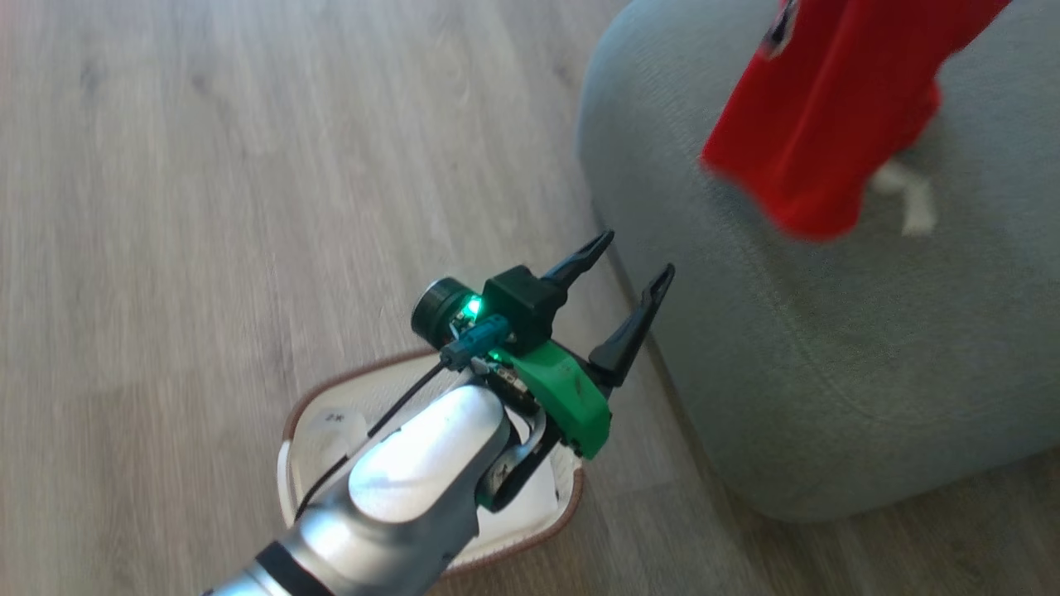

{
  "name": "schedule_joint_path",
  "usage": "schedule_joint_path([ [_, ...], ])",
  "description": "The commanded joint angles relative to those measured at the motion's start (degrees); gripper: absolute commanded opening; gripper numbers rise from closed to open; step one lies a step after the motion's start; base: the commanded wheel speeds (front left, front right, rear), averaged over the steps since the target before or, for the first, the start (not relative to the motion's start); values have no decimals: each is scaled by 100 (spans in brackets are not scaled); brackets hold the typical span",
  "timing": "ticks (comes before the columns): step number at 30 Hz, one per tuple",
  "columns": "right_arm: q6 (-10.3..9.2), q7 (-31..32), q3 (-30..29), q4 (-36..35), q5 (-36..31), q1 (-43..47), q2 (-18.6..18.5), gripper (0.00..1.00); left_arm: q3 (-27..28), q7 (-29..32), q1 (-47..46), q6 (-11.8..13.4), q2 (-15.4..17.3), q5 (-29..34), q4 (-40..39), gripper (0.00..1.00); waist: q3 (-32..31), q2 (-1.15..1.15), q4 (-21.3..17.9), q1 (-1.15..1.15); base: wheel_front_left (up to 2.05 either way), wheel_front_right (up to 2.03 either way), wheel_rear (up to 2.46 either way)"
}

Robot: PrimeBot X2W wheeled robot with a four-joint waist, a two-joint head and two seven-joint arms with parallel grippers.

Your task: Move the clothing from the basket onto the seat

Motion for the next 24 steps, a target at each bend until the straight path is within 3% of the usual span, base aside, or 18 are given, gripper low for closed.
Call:
schedule_joint_path([
  [1,-2,-8,-189,81,-170,-617,-156,0,146,-72,-395,12,33,66,-202,100,446,0,365,-1,0,0,0],
  [8,-2,-385,-1051,867,-953,-1826,-740,0,126,-72,-694,8,39,258,-315,100,1138,0,740,-1,0,0,0],
  [14,-2,-659,-2100,1410,-1663,-1753,-1059,0,144,-67,-922,29,82,402,-431,100,1651,0,907,-1,0,0,0],
  [18,-2,-714,-2521,1627,-2068,-1428,-984,0,134,-41,-1010,39,141,455,-474,100,1869,0,912,-1,0,0,0],
  [24,-2,-806,-3164,1788,-2713,-663,-555,0,75,7,-1070,61,261,534,-527,100,2091,0,844,-1,0,0,0],
])
